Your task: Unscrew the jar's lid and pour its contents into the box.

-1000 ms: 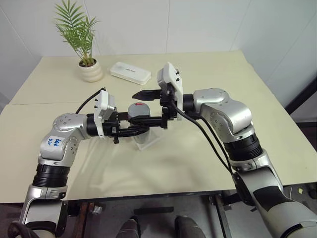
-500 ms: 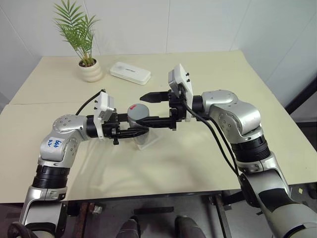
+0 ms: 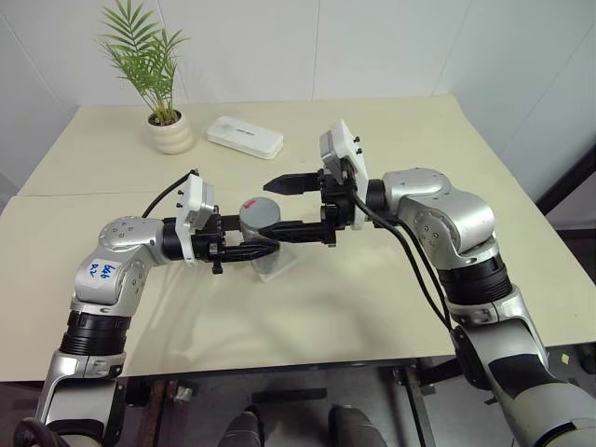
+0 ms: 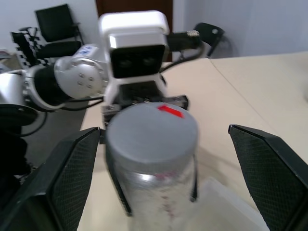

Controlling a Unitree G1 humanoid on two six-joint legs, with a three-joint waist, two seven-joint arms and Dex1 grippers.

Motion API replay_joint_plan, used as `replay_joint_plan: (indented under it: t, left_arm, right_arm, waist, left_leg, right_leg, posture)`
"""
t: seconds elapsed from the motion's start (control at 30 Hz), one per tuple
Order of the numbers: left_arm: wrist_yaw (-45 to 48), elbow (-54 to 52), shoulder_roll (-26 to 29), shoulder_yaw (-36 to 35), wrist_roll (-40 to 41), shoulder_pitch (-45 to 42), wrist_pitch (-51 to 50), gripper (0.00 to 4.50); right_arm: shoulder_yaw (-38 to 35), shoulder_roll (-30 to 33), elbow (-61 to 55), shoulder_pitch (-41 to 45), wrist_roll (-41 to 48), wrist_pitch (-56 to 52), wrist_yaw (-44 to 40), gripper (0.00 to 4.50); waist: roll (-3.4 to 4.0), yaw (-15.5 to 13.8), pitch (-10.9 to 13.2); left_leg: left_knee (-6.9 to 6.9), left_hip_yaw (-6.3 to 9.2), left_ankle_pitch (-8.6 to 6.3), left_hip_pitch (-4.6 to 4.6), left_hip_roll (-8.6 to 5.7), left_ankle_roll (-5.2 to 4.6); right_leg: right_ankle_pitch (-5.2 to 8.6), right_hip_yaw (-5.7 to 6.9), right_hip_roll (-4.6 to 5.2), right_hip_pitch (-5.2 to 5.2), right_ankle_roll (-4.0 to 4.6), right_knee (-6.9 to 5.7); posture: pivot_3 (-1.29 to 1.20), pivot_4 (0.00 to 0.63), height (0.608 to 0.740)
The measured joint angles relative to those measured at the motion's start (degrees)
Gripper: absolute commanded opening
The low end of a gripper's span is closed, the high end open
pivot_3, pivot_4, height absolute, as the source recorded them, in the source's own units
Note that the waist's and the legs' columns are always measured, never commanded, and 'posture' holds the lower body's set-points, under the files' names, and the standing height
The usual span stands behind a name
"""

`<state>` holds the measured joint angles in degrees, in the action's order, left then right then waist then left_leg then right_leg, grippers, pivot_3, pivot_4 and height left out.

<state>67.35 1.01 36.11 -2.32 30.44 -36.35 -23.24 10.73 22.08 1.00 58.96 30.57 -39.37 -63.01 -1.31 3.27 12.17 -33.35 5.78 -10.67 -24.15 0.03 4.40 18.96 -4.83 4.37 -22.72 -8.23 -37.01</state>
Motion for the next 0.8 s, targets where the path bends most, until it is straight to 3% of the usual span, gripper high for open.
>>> replay_joint_plan:
  t: [0.73, 0.8]
  left_arm:
    - [-0.20, -0.36, 0.18, -0.01, -0.01, 0.48, -0.56, 1.94]
    - [-0.20, -0.46, 0.18, -0.01, -0.01, 0.48, -0.56, 1.94]
  right_arm:
    - [1.26, -3.87, 3.77, 2.91, -2.74, 0.23, 2.51, 4.48]
    - [1.30, -3.87, 3.69, 2.89, -2.69, -0.12, 2.36, 4.09]
  waist:
    - [0.00, 0.01, 0.00]
    - [0.00, 0.01, 0.00]
  left_leg:
    - [0.00, 0.00, 0.00, 0.00, -0.01, 0.00]
    - [0.00, 0.00, 0.00, 0.00, 0.00, 0.00]
  right_leg:
    - [0.00, 0.00, 0.00, 0.00, 0.00, -0.02]
    - [0.00, 0.00, 0.00, 0.00, 0.00, -0.02]
  posture:
    - [0.00, 0.150, 0.740]
    - [0.00, 0.150, 0.740]
